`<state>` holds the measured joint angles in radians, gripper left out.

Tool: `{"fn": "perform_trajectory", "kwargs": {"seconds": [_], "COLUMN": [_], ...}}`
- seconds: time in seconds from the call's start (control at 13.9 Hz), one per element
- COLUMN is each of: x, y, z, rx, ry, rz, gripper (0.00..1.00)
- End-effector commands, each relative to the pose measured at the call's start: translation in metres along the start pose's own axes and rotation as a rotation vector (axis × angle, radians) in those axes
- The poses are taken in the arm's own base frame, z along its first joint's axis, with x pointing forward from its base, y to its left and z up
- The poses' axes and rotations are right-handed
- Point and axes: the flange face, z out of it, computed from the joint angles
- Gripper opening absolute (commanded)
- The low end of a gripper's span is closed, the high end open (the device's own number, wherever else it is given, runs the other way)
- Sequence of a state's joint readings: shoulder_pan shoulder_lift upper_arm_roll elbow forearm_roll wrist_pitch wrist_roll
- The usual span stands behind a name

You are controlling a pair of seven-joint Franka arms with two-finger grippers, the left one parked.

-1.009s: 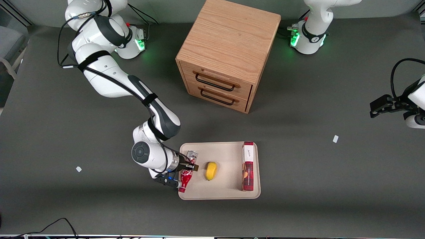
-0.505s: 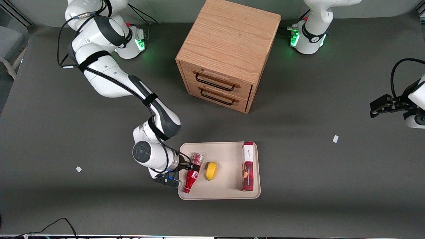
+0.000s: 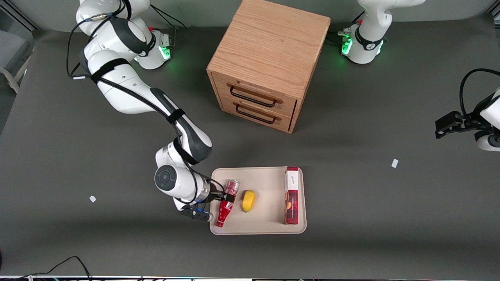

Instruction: Place coke bottle on tray

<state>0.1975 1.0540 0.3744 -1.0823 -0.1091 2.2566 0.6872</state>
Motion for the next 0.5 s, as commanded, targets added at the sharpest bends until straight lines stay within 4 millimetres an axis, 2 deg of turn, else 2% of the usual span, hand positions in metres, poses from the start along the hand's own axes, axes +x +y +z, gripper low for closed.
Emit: {"fn": "perform_trajectory", "kwargs": {"seconds": [0.0, 0.14, 0.22, 0.43], "x": [-0.004, -0.014, -0.022, -0.040], "y": [-0.017, -0.018, -0.011, 0.023], "z": [-0.108, -0.190, -0.233, -0.344], "rx": [-0.062, -0.123, -0.167, -0.250], "ry": [0.017, 0.005, -0.005, -0.016], "rz": [-0.016, -0.020, -0.014, 0.031], "gripper": [1.00, 1.00, 1.00, 1.00]}}
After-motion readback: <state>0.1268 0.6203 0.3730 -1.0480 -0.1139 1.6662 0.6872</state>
